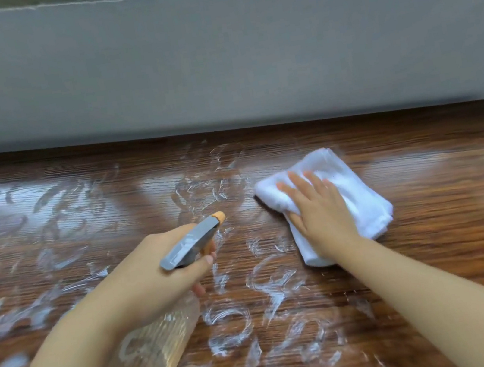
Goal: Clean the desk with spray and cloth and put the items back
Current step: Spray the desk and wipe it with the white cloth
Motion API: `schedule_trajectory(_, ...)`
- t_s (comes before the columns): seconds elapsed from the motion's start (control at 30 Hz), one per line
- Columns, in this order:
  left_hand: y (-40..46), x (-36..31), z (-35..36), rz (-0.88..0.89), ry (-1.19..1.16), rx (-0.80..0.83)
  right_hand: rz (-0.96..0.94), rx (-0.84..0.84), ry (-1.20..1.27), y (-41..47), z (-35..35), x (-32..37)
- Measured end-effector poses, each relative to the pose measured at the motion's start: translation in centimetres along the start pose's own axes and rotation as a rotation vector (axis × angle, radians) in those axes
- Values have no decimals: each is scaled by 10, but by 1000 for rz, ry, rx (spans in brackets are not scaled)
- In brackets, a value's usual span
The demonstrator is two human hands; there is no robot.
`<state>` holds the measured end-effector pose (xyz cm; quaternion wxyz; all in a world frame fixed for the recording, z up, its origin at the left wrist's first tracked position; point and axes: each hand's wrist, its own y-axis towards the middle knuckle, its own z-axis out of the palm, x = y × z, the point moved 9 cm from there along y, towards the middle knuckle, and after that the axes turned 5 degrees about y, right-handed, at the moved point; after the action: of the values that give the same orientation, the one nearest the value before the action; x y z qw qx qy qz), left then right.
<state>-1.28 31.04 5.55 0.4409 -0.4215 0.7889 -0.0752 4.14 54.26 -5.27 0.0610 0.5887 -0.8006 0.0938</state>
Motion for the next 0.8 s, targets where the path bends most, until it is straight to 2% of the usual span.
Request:
schedule_trajectory(0.13, -6, 10, 6, -22, 17, 10, 103, -52, -16, 57, -11, -16)
schedule_trajectory(0.27, -15, 20, 13, -11, 67, 37, 131, -78, -9, 70, -23, -34)
schedule_trajectory(0.47, -24, 18, 35, 25, 120, 175, 143, -86, 56, 5, -29, -70)
schedule_trajectory(0.6, -24, 16, 43, 51, 210, 176, 154, -38, 54, -59, -13, -85)
schedule_trajectory(0.8, -26, 4, 35, 140, 254, 142, 42, -68, 40, -126, 6, -21)
